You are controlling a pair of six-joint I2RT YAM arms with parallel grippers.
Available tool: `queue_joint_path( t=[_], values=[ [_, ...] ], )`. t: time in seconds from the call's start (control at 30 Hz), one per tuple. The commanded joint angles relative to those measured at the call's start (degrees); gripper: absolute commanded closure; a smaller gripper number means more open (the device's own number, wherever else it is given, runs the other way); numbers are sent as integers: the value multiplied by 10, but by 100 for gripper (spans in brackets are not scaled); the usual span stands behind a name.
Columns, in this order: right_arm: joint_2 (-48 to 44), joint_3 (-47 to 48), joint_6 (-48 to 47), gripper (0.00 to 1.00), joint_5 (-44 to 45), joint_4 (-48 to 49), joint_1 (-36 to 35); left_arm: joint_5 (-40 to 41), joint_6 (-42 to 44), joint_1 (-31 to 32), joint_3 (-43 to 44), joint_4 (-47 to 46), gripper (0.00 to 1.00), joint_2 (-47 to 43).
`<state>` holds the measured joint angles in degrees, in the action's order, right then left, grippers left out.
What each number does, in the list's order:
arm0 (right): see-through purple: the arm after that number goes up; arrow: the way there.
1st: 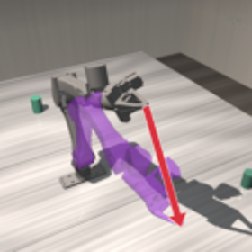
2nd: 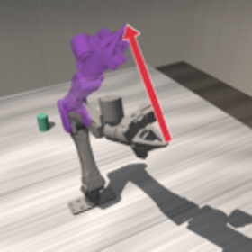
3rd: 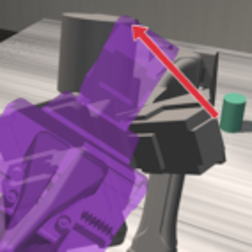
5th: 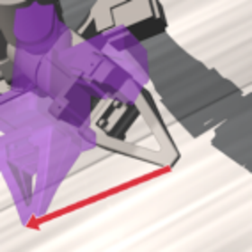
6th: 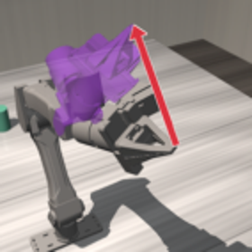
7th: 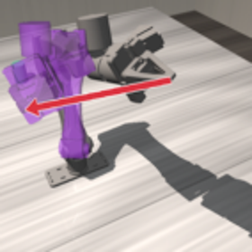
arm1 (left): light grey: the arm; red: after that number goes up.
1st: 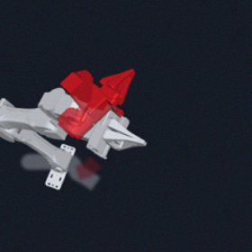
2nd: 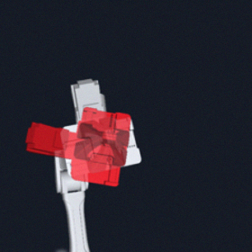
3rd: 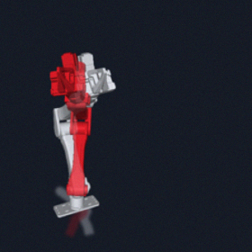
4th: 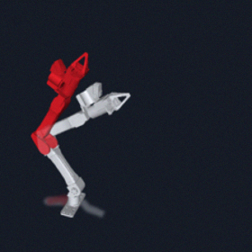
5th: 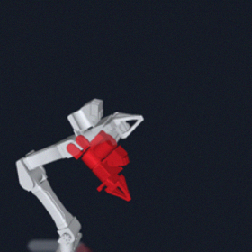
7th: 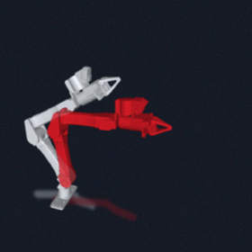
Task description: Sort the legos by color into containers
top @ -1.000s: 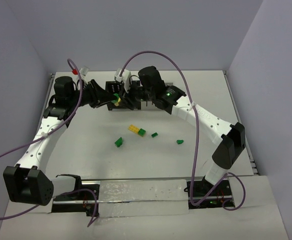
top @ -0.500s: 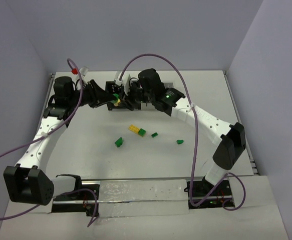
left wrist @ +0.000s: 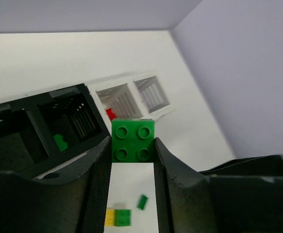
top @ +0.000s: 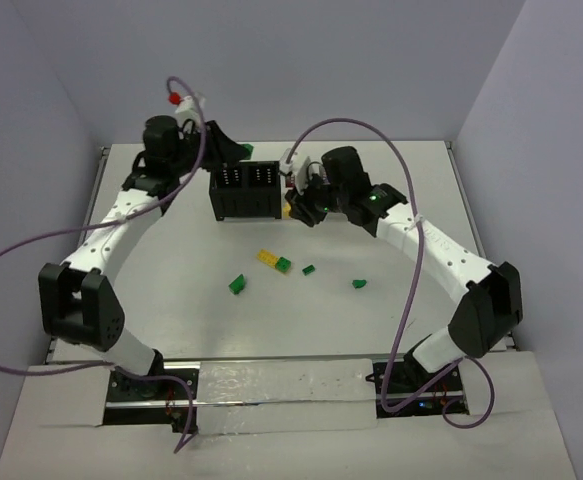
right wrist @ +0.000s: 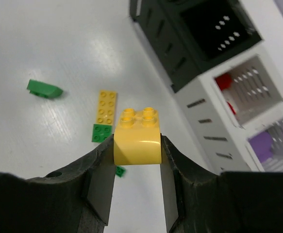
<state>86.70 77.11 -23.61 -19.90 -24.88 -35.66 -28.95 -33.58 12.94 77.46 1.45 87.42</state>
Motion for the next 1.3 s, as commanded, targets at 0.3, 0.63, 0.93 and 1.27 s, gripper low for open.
queue_joint_path(
  t=[0.3,0.63,0.93,1.27],
  values=[
    [-97,-17,87,100,33,43,80,233,184,121,127,-26,100,186],
    [-84,7,103,100,48,54,81,251,195,123,146,-4,89,231],
    [-54,52,118,100,68,68,82,221,200,124,153,54,48,226],
    [-9,94,165,100,102,122,77,213,192,109,179,78,17,165]
  ],
)
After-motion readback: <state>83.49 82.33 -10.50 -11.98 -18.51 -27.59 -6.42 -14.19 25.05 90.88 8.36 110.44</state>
